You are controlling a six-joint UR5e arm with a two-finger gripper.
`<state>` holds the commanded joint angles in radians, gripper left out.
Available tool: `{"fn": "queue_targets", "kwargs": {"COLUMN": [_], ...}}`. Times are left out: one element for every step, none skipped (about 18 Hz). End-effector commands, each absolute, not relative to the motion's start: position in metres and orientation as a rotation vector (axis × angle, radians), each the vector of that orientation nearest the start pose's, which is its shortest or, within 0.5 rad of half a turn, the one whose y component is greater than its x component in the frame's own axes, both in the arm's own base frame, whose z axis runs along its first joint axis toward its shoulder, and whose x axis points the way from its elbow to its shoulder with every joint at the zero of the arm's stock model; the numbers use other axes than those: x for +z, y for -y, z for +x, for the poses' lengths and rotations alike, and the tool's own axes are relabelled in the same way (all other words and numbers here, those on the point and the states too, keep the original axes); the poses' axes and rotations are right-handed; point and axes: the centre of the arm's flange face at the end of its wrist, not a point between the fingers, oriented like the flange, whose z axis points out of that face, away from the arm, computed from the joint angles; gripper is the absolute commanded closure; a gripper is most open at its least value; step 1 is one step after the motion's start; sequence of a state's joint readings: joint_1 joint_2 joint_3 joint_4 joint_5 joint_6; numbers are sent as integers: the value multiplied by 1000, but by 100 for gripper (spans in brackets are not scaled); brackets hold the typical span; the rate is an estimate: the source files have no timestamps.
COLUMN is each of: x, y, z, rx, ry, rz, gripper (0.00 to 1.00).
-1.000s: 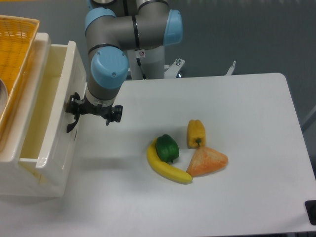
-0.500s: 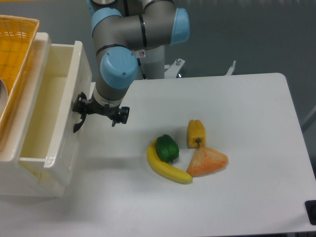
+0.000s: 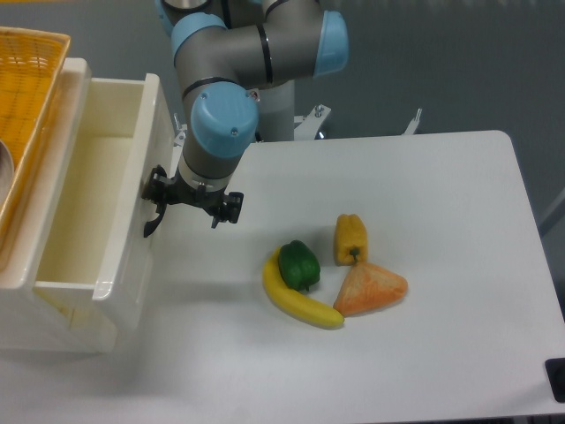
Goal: Slide the top white drawer open
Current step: 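Pull the upper drawer handle outward, sliding the drawer out of the cabinet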
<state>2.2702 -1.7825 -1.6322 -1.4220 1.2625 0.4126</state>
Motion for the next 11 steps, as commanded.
{"fn": "queue_targets", "kwargs": {"x": [366,366,366,366,367,365,366,365,365,365,365], "y": [-528,-528,-527,-526,-524,-522,-521,-519,-517,-513,-513], "z": [-234,-234,-237,-240,-243,-246,-248,-250,-254,-257,-258], "rx": [-501,-501,-500,-499,-497,-500,-500,-505,-506,-497,-493], "ry": [466,466,468,461,458,452,444,436,435,432,421], "rz": [-3006,-3006,-3004,-3003,-3000,-3002,-3004,-3007,-3011,-3020,-3027], "gripper": [0,0,0,0,0,0,0,0,0,0,0]}}
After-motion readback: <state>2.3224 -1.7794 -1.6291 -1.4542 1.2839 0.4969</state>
